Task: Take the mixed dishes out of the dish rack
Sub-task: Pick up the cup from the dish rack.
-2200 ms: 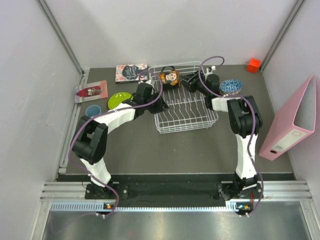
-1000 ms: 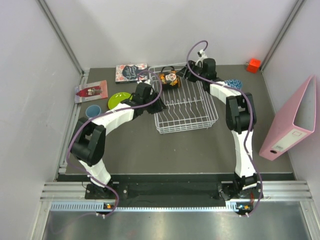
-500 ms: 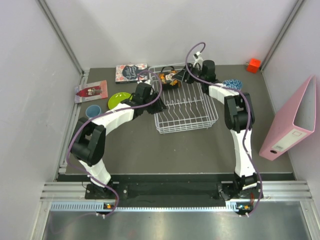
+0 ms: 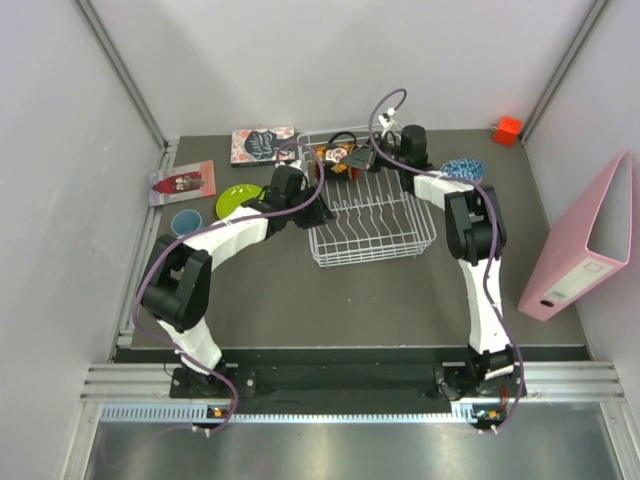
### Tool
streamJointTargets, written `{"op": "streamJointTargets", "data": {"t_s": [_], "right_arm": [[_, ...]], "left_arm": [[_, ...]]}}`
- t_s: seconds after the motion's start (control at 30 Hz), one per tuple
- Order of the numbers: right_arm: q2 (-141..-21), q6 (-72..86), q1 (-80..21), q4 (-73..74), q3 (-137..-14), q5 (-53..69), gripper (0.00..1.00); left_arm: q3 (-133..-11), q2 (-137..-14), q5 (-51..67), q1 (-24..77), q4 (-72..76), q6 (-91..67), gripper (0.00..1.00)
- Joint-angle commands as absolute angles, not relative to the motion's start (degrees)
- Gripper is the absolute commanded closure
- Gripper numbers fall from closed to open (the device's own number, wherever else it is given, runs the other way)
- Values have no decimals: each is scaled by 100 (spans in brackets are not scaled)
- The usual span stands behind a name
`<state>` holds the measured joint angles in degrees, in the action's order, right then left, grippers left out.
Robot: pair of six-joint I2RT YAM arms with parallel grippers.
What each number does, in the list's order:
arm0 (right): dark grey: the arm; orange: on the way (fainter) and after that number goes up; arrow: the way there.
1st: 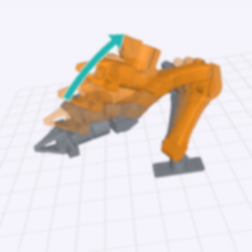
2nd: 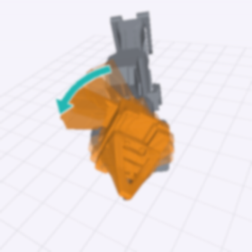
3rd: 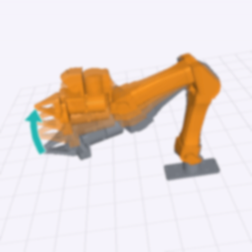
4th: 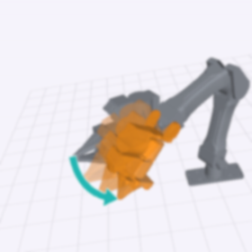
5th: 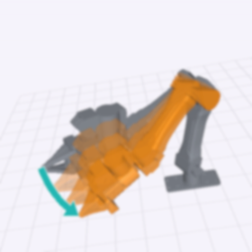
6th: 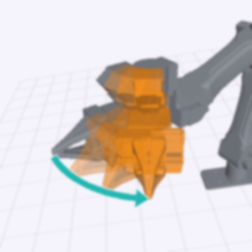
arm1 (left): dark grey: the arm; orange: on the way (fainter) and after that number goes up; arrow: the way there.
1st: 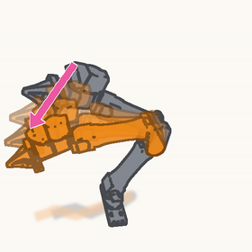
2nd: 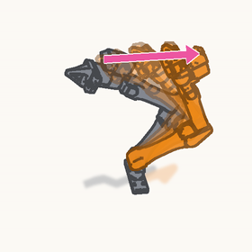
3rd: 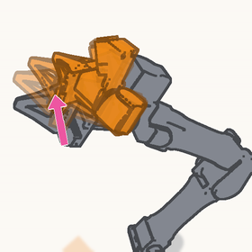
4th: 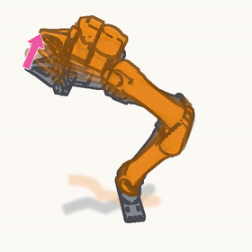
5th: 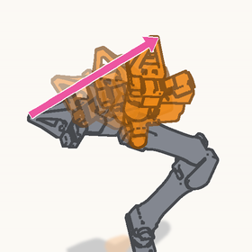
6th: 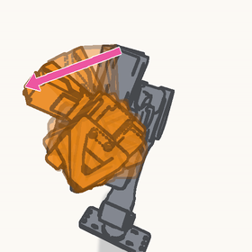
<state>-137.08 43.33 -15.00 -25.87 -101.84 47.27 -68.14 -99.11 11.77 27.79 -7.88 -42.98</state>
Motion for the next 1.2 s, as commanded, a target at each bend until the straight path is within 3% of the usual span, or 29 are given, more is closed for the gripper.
{"op": "streamJointTargets", "data": {"t_s": [0.0,0.27,0.5,0.77,1.17], "right_arm": [[-13089,4131,-1485,-2786,-9906,4667,100],[-11638,3666,-1494,-2085,-9404,3703,100],[-11057,2207,-1845,1069,-10545,1822,100],[-11654,1477,-2381,3444,-11988,-349,100],[-12647,1556,-2742,3911,-12322,-905,100]], "left_arm": [[-6759,-9818,1195,2751,-809,-4245,66],[-6768,-9695,1108,2751,-817,-4236,66],[-6768,-9580,1107,2751,-800,-4333,66],[-6759,-9492,1107,2760,-887,-4491,66],[-6601,-9492,1160,2751,-1002,-4579,66]]}}
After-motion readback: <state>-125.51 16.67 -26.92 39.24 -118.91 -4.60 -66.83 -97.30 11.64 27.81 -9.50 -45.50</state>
